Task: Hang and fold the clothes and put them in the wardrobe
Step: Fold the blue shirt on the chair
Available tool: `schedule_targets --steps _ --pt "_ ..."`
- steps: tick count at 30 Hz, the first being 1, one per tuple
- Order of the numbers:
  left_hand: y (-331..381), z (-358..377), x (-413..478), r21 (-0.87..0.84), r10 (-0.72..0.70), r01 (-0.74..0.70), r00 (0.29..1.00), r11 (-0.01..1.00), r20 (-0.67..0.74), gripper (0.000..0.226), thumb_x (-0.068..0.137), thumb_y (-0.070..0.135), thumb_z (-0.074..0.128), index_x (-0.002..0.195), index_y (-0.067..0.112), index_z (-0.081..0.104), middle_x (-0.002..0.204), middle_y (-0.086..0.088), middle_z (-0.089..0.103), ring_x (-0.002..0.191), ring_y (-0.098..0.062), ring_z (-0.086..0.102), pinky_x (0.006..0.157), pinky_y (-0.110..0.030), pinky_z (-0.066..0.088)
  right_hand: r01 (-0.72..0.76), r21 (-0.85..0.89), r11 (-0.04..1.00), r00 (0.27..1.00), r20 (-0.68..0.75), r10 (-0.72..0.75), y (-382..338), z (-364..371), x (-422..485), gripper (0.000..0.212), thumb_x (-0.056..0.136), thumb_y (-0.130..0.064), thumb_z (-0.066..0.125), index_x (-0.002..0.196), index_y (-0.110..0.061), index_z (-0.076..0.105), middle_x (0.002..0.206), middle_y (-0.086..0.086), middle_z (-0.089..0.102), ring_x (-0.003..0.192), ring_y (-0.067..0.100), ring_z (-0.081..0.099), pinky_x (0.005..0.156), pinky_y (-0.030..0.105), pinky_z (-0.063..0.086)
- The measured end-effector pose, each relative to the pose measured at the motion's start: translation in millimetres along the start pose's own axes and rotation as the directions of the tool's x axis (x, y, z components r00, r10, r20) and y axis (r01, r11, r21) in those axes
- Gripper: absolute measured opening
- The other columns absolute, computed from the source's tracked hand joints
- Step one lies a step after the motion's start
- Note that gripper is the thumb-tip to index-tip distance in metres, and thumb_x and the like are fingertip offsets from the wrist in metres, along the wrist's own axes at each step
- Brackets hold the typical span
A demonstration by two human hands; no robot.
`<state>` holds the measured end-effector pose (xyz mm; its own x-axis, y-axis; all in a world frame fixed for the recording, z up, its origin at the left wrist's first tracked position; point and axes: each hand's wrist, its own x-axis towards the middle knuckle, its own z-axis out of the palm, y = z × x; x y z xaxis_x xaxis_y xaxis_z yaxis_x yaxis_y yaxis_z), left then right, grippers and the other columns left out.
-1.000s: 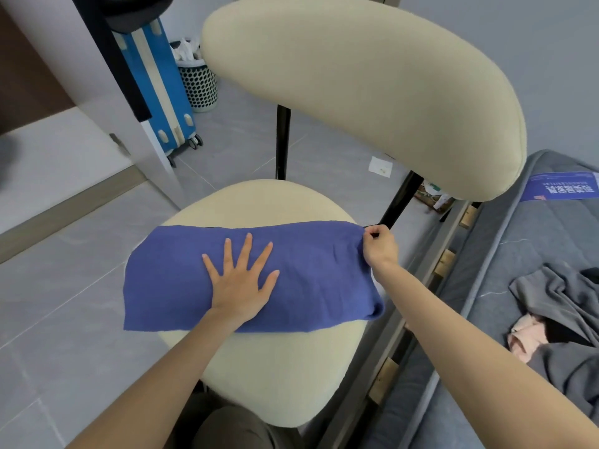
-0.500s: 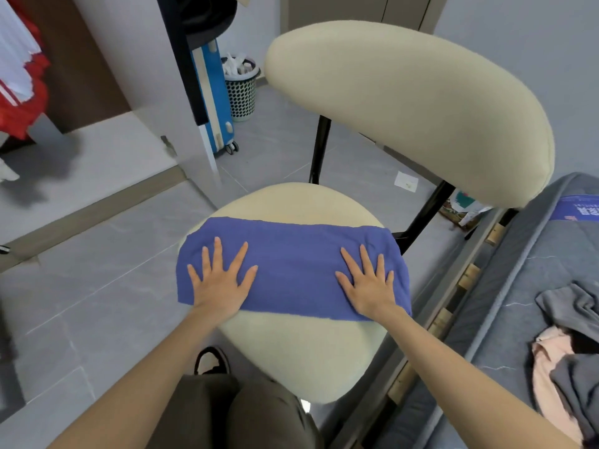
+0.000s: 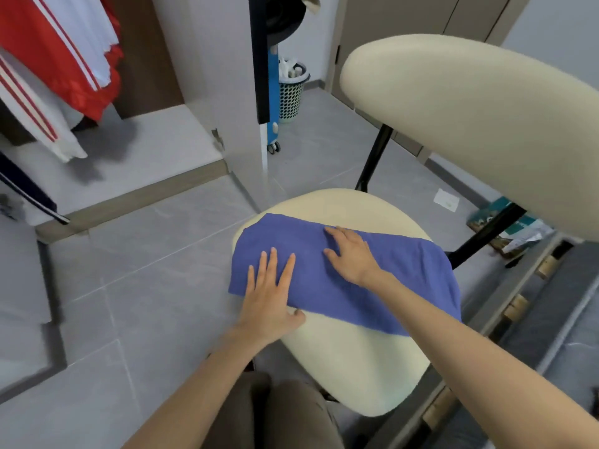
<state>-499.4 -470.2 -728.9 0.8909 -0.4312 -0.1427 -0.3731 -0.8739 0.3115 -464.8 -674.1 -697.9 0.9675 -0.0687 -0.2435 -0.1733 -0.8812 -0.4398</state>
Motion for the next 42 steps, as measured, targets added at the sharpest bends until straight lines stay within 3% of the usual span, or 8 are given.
schedule_targets --steps 9,13,16,20,23,29,35,42 --pt "12 21 16 0.035 0.031 -0.030 0.999 0.999 -0.029 0.083 0.093 0.055 0.041 0.153 0.027 -0.010 0.158 -0.015 -0.020 0.146 -0.037 -0.016 0.117 -0.048 -0.008 -0.008 -0.121 0.993 0.999 0.029 0.012 -5 3 58 0.055 0.092 -0.049 0.055 0.135 -0.018 0.042 0.128 0.007 0.051 0.118 0.029 0.041 0.097 0.042 0.035" --pt "18 22 19 0.097 0.006 -0.006 1.000 0.995 -0.005 0.072 0.101 0.037 0.037 0.152 0.032 -0.013 0.159 -0.015 -0.019 0.146 -0.039 -0.014 0.117 -0.051 -0.007 -0.020 -0.150 0.989 0.992 0.118 0.038 -4 0 69 0.035 0.093 -0.052 0.052 0.102 -0.019 0.052 0.093 -0.004 0.057 0.094 0.023 0.050 0.085 0.039 0.028" --pt "16 12 20 0.035 -0.024 0.024 1.000 0.999 0.014 0.067 0.102 0.021 0.034 0.152 0.035 -0.007 0.161 -0.009 -0.012 0.148 -0.033 -0.011 0.119 -0.044 -0.005 -0.015 -0.006 1.000 0.988 0.153 0.016 -6 -9 71 0.034 0.093 -0.045 0.056 0.073 -0.020 0.046 0.071 -0.008 0.048 0.075 0.019 0.047 0.076 0.035 0.032" --pt "14 -20 27 -0.410 -0.152 0.115 0.986 0.905 -0.060 0.068 0.096 0.006 0.036 0.152 0.039 0.016 0.161 0.002 0.016 0.149 -0.022 0.013 0.120 -0.036 0.014 -0.002 0.327 0.945 0.998 0.067 -0.021 -25 -36 69 0.027 0.095 -0.032 0.058 0.079 -0.011 0.054 0.072 -0.003 0.051 0.070 0.015 0.045 0.061 0.023 0.037" --pt "8 -61 46 -0.656 -0.131 0.003 0.981 0.755 -0.146 0.071 0.089 -0.006 0.037 0.148 0.034 0.034 0.150 0.009 0.040 0.138 -0.014 0.037 0.109 -0.021 0.029 0.026 0.490 0.871 0.998 -0.056 0.002 -44 -70 69 0.023 0.097 -0.027 0.057 0.090 -0.007 0.063 0.083 0.001 0.059 0.078 0.014 0.052 0.069 0.024 0.041" --pt "13 -169 97 -0.596 0.042 -0.267 0.930 0.758 -0.364 0.068 0.089 -0.010 0.036 0.144 0.029 0.042 0.139 0.022 0.044 0.133 -0.006 0.041 0.098 -0.002 0.028 0.152 0.690 0.708 0.941 -0.320 0.111 -73 -171 58 0.015 0.097 -0.027 0.056 0.093 -0.013 0.061 0.083 -0.004 0.057 0.077 0.010 0.051 0.059 0.015 0.040" --pt "53 -236 90 -0.510 0.110 -0.414 0.845 0.754 -0.524 0.067 0.088 -0.005 0.031 0.140 0.036 0.048 0.142 0.012 0.051 0.128 -0.007 0.046 0.102 -0.013 0.033 0.312 0.734 0.604 0.910 -0.414 0.034 -75 -235 11 0.023 0.098 -0.015 0.052 0.119 -0.011 0.061 0.121 0.003 0.065 0.113 0.015 0.058 0.098 0.028 0.046" --pt "94 -166 24 -0.455 0.216 -0.403 0.887 0.795 -0.407 0.066 0.084 -0.012 0.037 0.139 0.021 0.051 0.143 0.003 0.050 0.134 -0.012 0.044 0.108 -0.015 0.029 0.064 0.837 0.543 0.921 -0.259 0.292 -16 -185 -57 0.016 0.089 -0.004 0.049 0.089 -0.013 0.061 0.086 0.000 0.059 0.092 0.018 0.051 0.080 0.029 0.039"
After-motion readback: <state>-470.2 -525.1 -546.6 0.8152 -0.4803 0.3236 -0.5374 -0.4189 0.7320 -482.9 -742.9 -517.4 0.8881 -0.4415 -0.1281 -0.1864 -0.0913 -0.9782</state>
